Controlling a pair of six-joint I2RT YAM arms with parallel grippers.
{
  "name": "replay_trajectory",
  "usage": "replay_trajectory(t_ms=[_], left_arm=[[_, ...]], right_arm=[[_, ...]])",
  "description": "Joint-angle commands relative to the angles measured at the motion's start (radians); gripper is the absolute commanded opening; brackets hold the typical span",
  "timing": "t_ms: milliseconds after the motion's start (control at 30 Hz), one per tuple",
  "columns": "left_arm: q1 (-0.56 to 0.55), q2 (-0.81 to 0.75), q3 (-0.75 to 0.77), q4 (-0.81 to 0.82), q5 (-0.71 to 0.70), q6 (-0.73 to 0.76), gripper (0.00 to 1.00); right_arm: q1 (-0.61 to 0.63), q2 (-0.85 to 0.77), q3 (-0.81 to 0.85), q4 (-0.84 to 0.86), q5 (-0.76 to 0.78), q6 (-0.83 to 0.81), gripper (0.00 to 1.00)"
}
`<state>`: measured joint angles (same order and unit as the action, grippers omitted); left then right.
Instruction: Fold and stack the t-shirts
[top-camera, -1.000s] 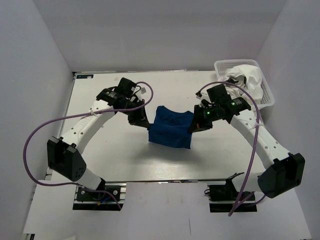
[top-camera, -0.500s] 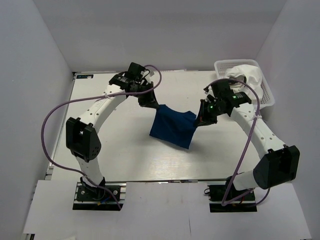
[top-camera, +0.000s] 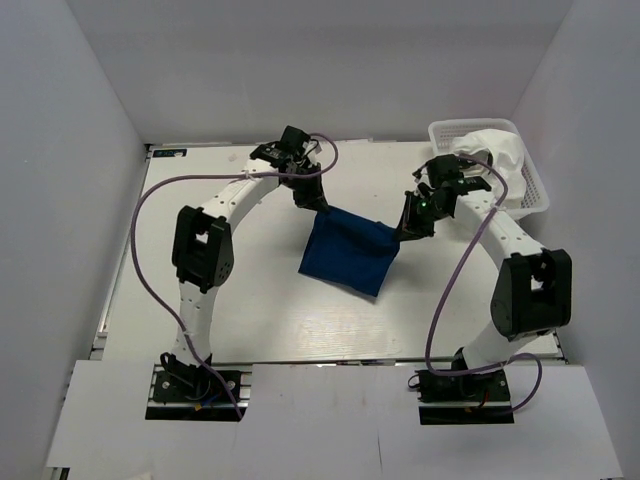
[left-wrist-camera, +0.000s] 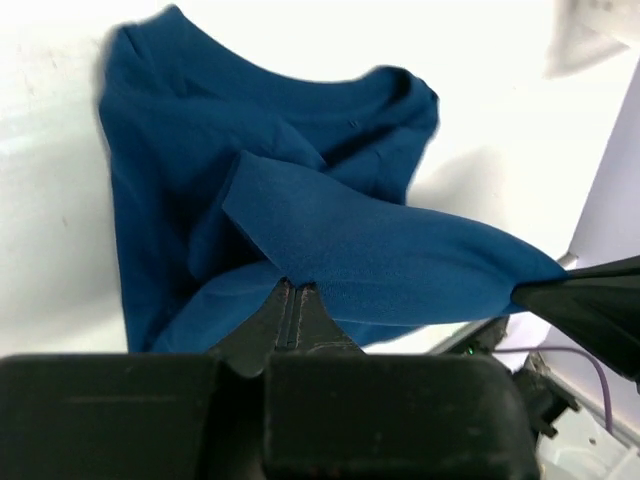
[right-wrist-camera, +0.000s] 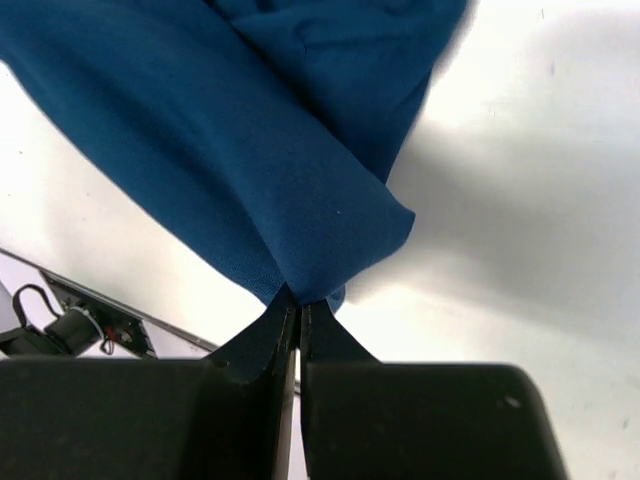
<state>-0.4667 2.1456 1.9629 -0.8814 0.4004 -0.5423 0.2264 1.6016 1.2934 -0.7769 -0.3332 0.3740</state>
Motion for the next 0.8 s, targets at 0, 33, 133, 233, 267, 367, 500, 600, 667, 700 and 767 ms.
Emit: replay_trajectory(t_ms=[0,33,133,233,267,367,500,600,667,700,767], left_arm=[[0.014,-0.006,0.059,0.03,-0.035,-0.005,0.0],[0.025,-0.006,0.059,0.041,-0.035,-0.005,0.0],[0.036,0.034,0.059,0.041,-0.057,-0.025,0.0],[0.046,0.043,0.059,0.041,-0.057,-0.034,0.0],[0.057,0.043,0.059,0.041,-0.057,-0.035,0.0],[0.057,0.015,0.059,0.032,-0.044,-0.035,0.0],[0.057,-0.1,-0.054,0.032,-0.06,-0.012,0.0],[0.057,-0.168,-0.143,0.01,-0.049,0.002,0.0],[0.057,-0.234,-0.212,-0.016,-0.049,0.002,0.0],[0.057,-0.256,-0.237,-0.025,-0.049,0.002,0.0],[0.057,-0.324,-0.313,-0.016,-0.06,-0.011,0.0]], right_arm=[[-0.018,0.03,0.012,0.083,-0.05,-0.053,0.0],[-0.018,0.05,0.014,0.091,-0.07,-0.06,0.0],[-0.019,0.102,0.033,0.136,-0.081,-0.066,0.0],[-0.022,0.155,0.072,0.148,-0.122,-0.078,0.0],[-0.022,0.164,0.099,0.146,-0.165,-0.083,0.0],[-0.013,0.155,0.106,0.133,-0.211,-0.098,0.0],[-0.013,0.072,0.064,0.13,-0.225,-0.106,0.0],[-0.009,0.012,0.028,0.102,-0.285,-0.103,0.0],[-0.002,-0.02,0.006,0.105,-0.323,-0.098,0.0],[-0.001,-0.029,0.001,0.102,-0.342,-0.098,0.0],[0.004,-0.034,-0.003,0.084,-0.352,-0.099,0.0]])
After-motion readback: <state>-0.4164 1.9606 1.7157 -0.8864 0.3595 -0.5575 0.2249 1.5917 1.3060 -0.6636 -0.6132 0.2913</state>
